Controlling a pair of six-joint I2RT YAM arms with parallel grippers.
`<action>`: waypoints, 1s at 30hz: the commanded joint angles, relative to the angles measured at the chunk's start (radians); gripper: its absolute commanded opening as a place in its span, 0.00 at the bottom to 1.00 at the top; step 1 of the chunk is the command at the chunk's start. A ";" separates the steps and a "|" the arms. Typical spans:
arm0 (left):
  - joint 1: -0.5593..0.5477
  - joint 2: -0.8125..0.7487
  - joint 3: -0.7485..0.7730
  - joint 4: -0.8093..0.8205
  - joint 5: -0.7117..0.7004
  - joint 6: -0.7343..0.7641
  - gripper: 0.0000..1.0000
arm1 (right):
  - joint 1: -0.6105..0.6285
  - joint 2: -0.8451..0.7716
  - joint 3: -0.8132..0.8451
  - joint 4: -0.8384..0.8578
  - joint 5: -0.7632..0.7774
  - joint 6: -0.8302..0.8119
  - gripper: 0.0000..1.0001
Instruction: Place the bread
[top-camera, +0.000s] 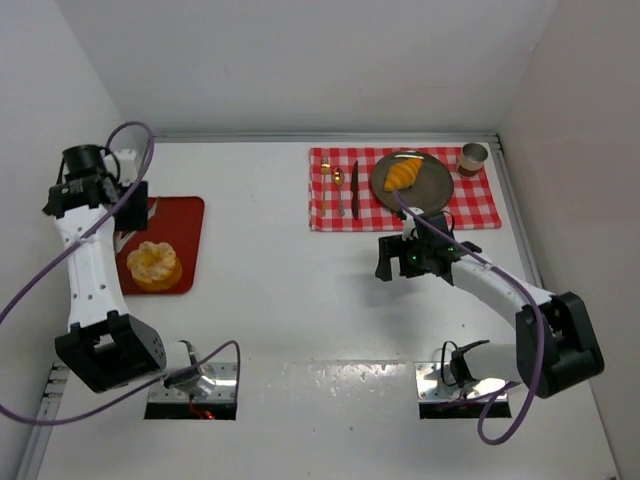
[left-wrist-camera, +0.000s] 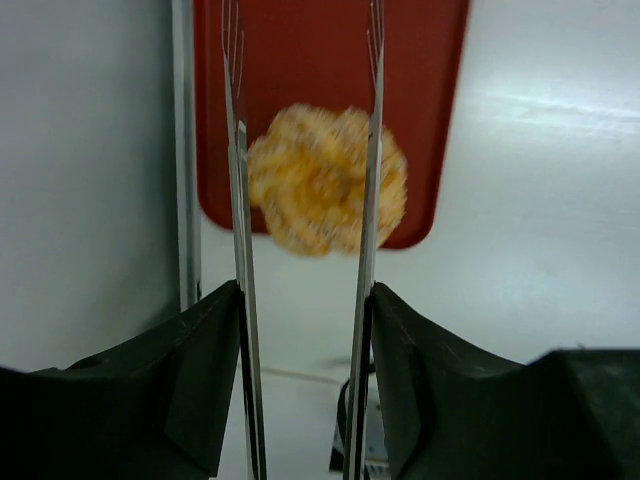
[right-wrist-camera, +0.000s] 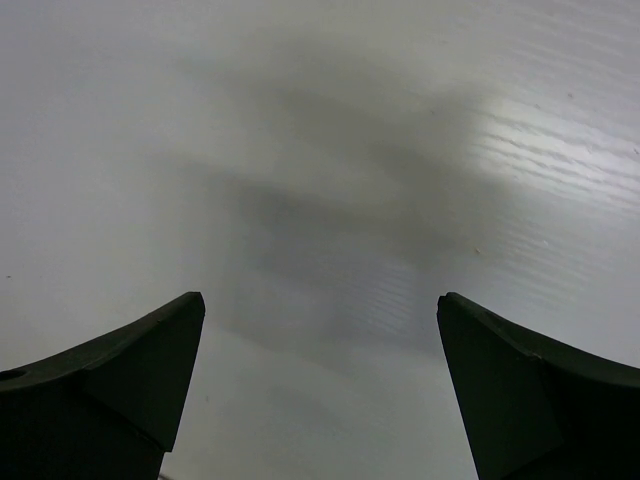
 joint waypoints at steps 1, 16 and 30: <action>0.136 -0.055 -0.056 -0.089 0.050 0.065 0.56 | 0.042 0.061 0.081 0.084 -0.086 0.008 0.99; 0.490 -0.025 -0.107 -0.237 0.213 0.231 0.56 | 0.114 0.149 0.163 0.046 -0.119 0.035 0.99; 0.490 0.017 -0.234 -0.094 0.161 0.197 0.55 | 0.129 0.167 0.158 0.029 -0.116 0.038 0.99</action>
